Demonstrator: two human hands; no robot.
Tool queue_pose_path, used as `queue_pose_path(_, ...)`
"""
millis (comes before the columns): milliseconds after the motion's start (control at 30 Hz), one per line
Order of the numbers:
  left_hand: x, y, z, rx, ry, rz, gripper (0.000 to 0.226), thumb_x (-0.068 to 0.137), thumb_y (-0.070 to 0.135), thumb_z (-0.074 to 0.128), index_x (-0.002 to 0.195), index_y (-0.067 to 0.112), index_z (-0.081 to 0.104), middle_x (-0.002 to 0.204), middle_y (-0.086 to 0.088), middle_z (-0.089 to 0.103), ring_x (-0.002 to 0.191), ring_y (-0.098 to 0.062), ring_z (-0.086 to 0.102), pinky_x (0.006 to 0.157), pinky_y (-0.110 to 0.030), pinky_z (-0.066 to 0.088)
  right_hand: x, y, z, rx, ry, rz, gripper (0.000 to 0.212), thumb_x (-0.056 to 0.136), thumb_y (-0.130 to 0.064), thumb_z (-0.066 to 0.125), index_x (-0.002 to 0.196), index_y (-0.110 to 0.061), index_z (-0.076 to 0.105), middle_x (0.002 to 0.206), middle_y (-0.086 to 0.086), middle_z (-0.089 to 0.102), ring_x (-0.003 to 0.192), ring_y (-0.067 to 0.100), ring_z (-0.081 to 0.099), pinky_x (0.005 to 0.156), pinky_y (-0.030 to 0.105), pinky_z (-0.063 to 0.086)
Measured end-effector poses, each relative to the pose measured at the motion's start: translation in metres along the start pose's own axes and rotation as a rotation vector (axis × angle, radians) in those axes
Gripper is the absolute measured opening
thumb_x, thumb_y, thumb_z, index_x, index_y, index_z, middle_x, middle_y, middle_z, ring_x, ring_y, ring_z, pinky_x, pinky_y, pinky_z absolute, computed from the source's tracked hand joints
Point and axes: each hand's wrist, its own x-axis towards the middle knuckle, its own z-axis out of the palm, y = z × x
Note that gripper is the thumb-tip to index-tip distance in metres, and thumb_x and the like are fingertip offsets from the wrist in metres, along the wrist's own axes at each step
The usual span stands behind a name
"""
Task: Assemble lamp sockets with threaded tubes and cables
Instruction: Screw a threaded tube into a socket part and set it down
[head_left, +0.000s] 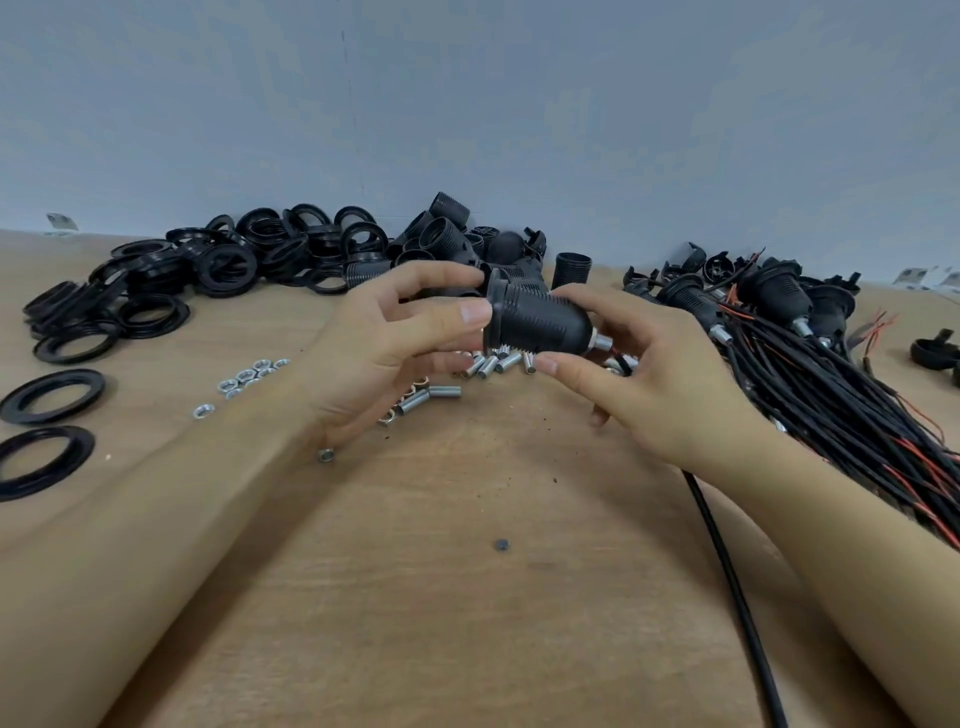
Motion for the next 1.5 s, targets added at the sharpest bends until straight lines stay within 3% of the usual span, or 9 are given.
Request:
queue_pose_path(100,-0.002,-0.001,0.002,0.033,-0.059,0.008,0.045,0.083,0.025,0.073,0.126,0.018,0.064,0.115,-0.017,0.072,0.103,-0.035,0.069,0.094,-0.042,0.057,-0.001,-0.003,-0.003,-0.124,0.035,-0.118,0.043,0.083,-0.014,0.077,0.124,-0.023,0.065,0.102,0.000,0.065,0.071,0.020,0.062,0.050,0.028,0.057)
queue_pose_path(233,-0.004,-0.001,0.003,0.048,-0.094,-0.018,0.046,0.085,0.030,0.062,0.129,0.014,0.064,0.113,-0.021,0.071,0.097,-0.033,0.067,0.086,-0.034,0.058,-0.001,-0.004,-0.004,-0.334,0.080,-0.247,0.047,0.082,-0.011,0.078,0.127,-0.014,0.065,0.098,0.011,0.065,0.077,0.024,0.062,0.064,0.042,0.057)
queue_pose_path(333,-0.005,-0.002,0.001,0.041,-0.103,-0.048,0.048,0.085,0.032,0.060,0.127,0.010,0.064,0.100,-0.019,0.073,0.091,-0.031,0.067,0.079,-0.030,0.059,0.000,-0.004,-0.004,-0.373,0.032,-0.281,0.048,0.084,-0.012,0.077,0.130,-0.011,0.063,0.096,0.013,0.062,0.076,0.030,0.060,0.064,0.047,0.055)
queue_pose_path(600,-0.005,-0.005,-0.001,0.007,-0.144,-0.117,0.044,0.090,0.041,0.057,0.103,0.002,0.073,0.091,-0.022,0.073,0.078,-0.025,0.071,0.069,-0.027,0.059,0.000,-0.006,-0.009,-0.549,0.029,-0.429,0.048,0.084,-0.010,0.074,0.131,-0.009,0.062,0.092,0.012,0.059,0.070,0.024,0.055,0.061,0.036,0.048)
queue_pose_path(767,-0.005,-0.006,0.002,0.018,-0.165,-0.079,0.050,0.084,0.042,0.063,0.112,0.001,0.068,0.093,-0.018,0.072,0.080,-0.026,0.069,0.073,-0.029,0.058,0.002,-0.006,-0.010,-0.591,0.055,-0.443,0.050,0.079,-0.010,0.080,0.126,-0.008,0.065,0.088,0.012,0.063,0.070,0.026,0.056,0.062,0.030,0.044)
queue_pose_path(900,-0.005,-0.004,0.003,0.039,-0.158,-0.045,0.049,0.085,0.036,0.063,0.121,0.005,0.066,0.102,-0.018,0.070,0.082,-0.028,0.067,0.076,-0.031,0.057,0.001,-0.009,-0.013,-0.472,0.035,-0.384,0.050,0.076,-0.015,0.082,0.123,-0.007,0.067,0.084,0.012,0.066,0.072,0.030,0.060,0.065,0.041,0.051)
queue_pose_path(1000,-0.005,-0.001,0.004,0.037,-0.135,-0.041,0.050,0.082,0.041,0.064,0.114,0.003,0.070,0.101,-0.022,0.070,0.076,-0.026,0.063,0.072,-0.030,0.056,0.001,-0.011,-0.014,-0.486,0.008,-0.397,0.050,0.078,-0.018,0.080,0.124,-0.005,0.065,0.086,0.014,0.067,0.072,0.030,0.061,0.066,0.045,0.052)
queue_pose_path(1300,-0.003,0.002,0.006,0.013,-0.095,-0.191,0.051,0.079,0.048,0.066,0.099,0.003,0.075,0.092,-0.029,0.069,0.067,-0.023,0.068,0.062,-0.027,0.059,-0.001,-0.012,-0.009,-0.733,0.110,-0.530,0.047,0.082,0.000,0.073,0.127,-0.004,0.064,0.093,0.018,0.066,0.069,0.035,0.062,0.054,0.042,0.054)
queue_pose_path(1500,-0.005,0.005,0.004,-0.038,-0.137,-0.308,0.052,0.084,0.053,0.060,0.095,0.006,0.079,0.090,-0.021,0.073,0.067,-0.016,0.068,0.063,-0.024,0.057,-0.002,-0.015,-0.009,-0.751,0.157,-0.567,0.045,0.080,0.005,0.070,0.124,-0.003,0.065,0.094,0.022,0.065,0.070,0.035,0.064,0.054,0.044,0.055)
